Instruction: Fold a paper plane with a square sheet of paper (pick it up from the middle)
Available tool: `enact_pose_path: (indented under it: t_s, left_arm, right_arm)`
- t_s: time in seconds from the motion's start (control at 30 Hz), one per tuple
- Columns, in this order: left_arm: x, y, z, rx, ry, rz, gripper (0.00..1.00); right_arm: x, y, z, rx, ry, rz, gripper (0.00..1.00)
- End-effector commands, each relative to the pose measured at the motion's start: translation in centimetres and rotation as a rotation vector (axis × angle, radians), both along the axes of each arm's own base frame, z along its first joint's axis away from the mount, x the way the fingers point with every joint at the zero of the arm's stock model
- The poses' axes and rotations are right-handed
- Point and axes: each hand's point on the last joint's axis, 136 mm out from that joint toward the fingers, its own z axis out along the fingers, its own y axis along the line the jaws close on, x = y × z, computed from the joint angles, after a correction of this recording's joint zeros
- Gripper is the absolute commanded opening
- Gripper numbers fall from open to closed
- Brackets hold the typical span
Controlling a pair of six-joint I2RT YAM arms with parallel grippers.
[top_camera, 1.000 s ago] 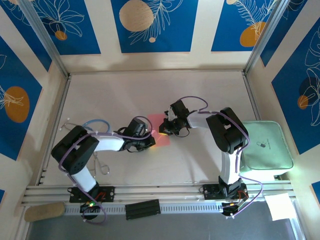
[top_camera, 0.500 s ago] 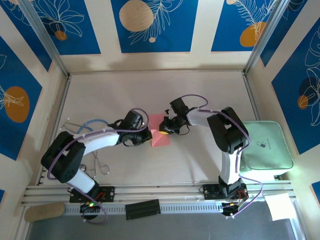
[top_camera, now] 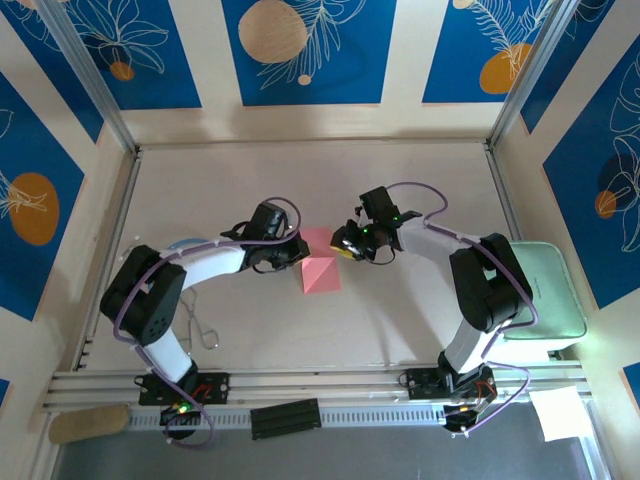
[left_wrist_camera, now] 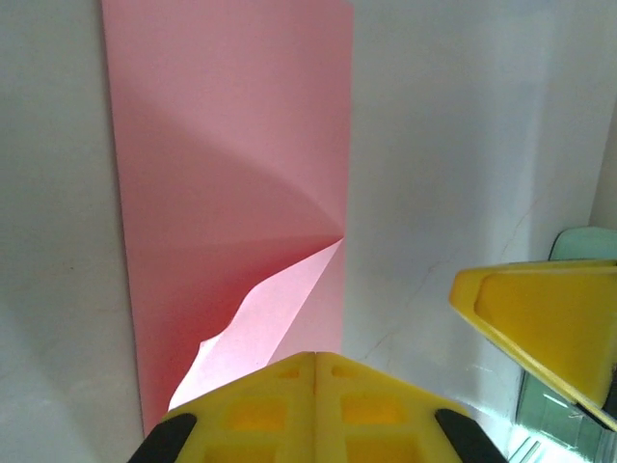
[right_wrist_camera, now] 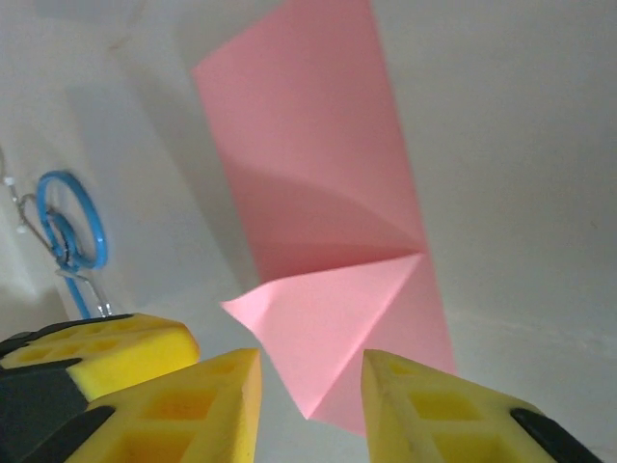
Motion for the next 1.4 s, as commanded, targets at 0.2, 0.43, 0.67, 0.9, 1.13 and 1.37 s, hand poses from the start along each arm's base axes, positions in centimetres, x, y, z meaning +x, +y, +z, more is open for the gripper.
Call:
enact_pose_path:
  t_s: [0.2, 0.43, 0.67, 0.9, 1.13, 1.37]
  left_arm:
    - [1.1, 0.5, -2.6, 0.107, 0.008, 0.027, 0.05]
    - [1.2, 0.8, -4.8, 0.137, 0.038, 0.041, 0.03]
    - [0.6, 1.9, -6.0, 0.193, 0.061, 0.058, 0.02]
    - [-0.3, 2.7, -7.4, 0.214, 0.105, 0.082, 0.02]
    - [-0.6, 2.8, -7.6, 0.214, 0.116, 0.089, 0.02]
    - [-0.7, 2.9, -7.8, 0.213, 0.122, 0.089, 0.02]
  right_arm:
    - [-1.9, 0.1, -2.6, -0.015, 0.121, -0.023, 0.36]
    - [-2.2, 0.7, -3.1, -0.018, 0.142, -0.015, 0.37]
    - [-2.4, 1.3, -3.6, -0.021, 0.166, -0.008, 0.37]
    - [-2.3, 1.7, -3.9, -0.032, 0.175, -0.034, 0.36]
    - [-1.9, 2.5, -4.2, -0.017, 0.171, -0.017, 0.31]
    - [-2.0, 3.0, -4.8, -0.025, 0.187, -0.005, 0.29]
